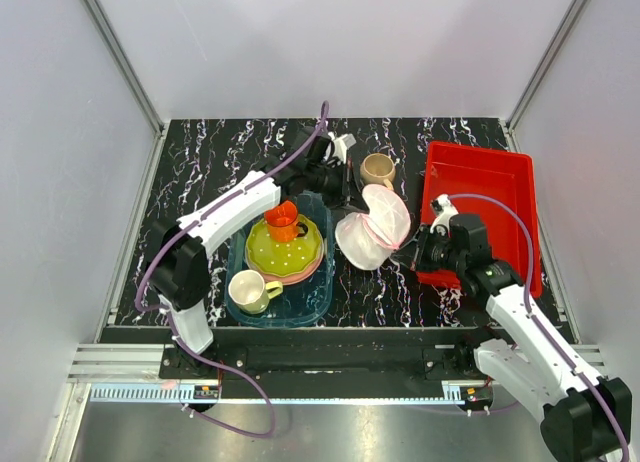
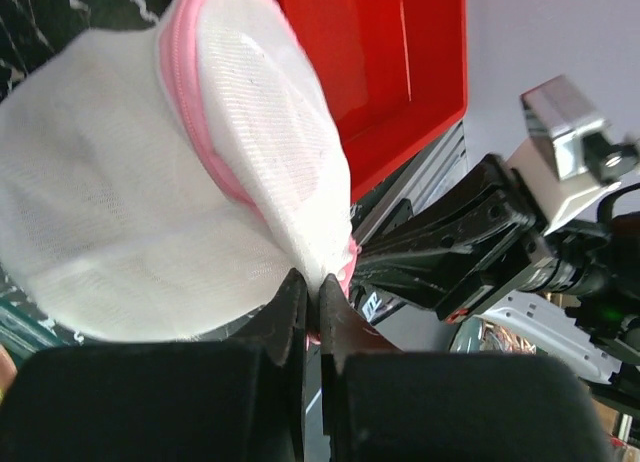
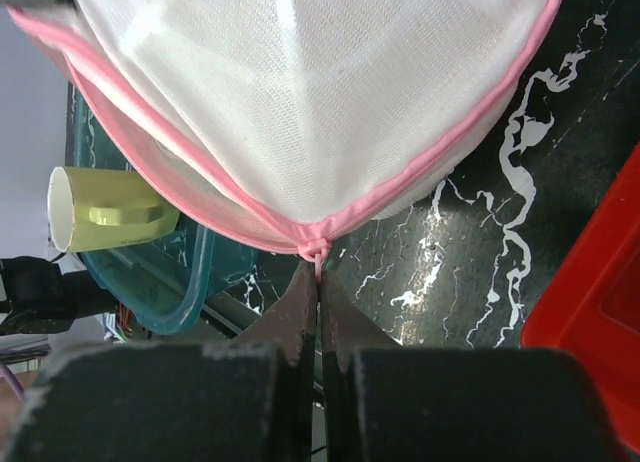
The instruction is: Unzip the laundry bag and remove the bra
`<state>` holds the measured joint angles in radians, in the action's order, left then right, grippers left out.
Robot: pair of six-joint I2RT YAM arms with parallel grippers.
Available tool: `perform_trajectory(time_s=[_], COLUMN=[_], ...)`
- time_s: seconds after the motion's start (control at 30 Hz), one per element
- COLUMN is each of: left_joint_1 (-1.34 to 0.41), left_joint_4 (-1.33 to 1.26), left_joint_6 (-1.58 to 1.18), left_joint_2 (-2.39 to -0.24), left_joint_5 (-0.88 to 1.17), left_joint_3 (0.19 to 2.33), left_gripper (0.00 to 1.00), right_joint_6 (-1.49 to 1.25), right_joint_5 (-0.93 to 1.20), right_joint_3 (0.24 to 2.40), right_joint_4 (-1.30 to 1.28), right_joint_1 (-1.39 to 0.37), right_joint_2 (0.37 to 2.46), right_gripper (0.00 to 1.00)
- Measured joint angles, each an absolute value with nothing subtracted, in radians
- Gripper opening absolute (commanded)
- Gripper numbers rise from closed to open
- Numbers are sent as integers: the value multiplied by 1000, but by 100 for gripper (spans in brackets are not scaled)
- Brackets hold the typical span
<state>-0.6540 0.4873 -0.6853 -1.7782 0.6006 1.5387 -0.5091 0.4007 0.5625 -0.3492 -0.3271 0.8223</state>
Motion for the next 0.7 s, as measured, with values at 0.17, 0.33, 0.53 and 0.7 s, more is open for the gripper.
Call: perform_trajectory(time_s=[0.17,0.33,0.53,0.7], left_joint_1=[-649,-649,-639,-652], left_joint_4=[503,524,541,463], left_joint_6=[-680,-673,-653,-739], left_joint_2=[-1838,-1914,-1916,-1658], left_joint_5=[588,567,496,377], left_joint_3=[1665,1743,1754,1466], left_gripper=[0,45,68,72], right_joint_6=[-532,-586,-640,-665], right_joint_5=[420,435,435,435], right_joint_3=[569,574,614,619], right_joint_4=[-337,-329,-343,-323], right_joint_1=[-327,-346,-366,-366], right_joint_2=[810,797,814,845], right_gripper=[0,0,0,0])
